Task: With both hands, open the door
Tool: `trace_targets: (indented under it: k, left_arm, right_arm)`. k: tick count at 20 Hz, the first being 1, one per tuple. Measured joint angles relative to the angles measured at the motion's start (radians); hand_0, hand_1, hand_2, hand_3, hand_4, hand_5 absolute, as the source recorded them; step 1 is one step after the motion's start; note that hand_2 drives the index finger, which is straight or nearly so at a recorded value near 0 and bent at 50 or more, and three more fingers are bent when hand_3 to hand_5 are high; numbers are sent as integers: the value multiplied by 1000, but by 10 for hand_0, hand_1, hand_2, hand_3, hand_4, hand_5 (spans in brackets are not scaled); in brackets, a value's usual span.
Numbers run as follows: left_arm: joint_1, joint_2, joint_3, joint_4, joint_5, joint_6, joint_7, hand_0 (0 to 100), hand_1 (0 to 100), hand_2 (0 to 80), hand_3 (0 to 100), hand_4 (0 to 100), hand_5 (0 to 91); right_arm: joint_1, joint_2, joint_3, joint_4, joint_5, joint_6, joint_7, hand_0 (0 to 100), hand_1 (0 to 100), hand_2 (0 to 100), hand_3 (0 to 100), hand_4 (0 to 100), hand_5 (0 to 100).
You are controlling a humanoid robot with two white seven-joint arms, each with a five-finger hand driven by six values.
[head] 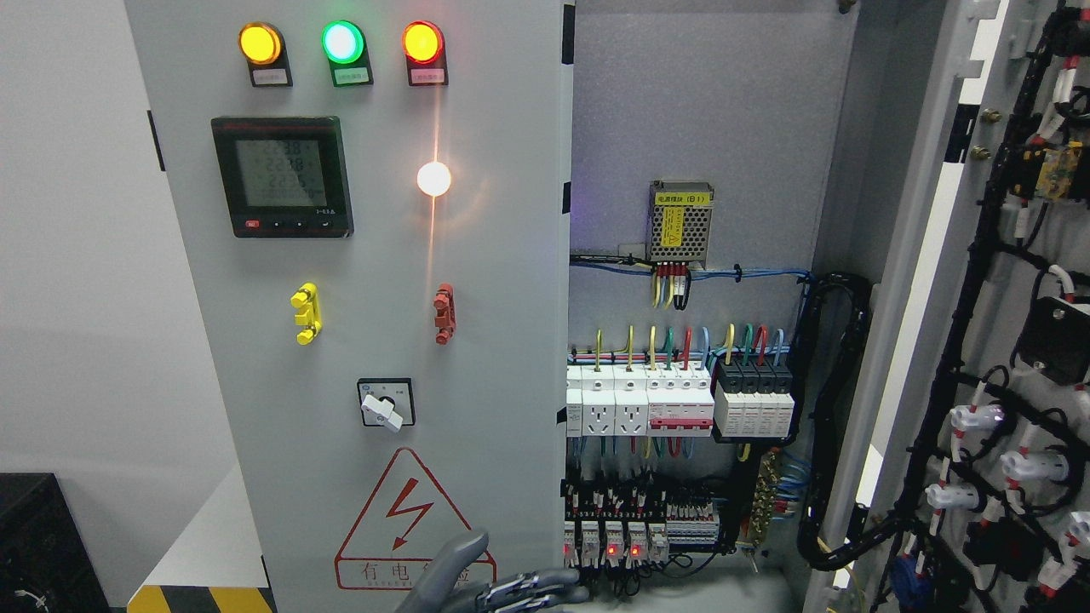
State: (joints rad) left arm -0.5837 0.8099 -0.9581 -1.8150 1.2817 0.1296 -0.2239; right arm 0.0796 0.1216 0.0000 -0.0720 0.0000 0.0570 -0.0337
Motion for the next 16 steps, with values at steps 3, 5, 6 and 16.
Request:
trace_targets:
  k: [3,5,6,16]
  left_arm:
    - [126,38,3,13,-53,-35,2,0,0,0,0,0,0]
    - [208,57,4,32,-75,-61,3,0,0,0,0,0,0]
    - [246,63,5,44,-84,-77,3,0,0,0,0,0,0]
    - [551,24,8,328,-157,-187,5,0,0,0,0,0,0]
  right_arm:
    - [0,0,0,0,0,0,0,0,0,0,0,0,0]
    - [0,0,0,0,0,0,0,0,0,0,0,0,0]
    - [0,0,0,0,0,0,0,0,0,0,0,0,0]
    - [0,0,0,0,0,1,0,0,0,0,0,0,0]
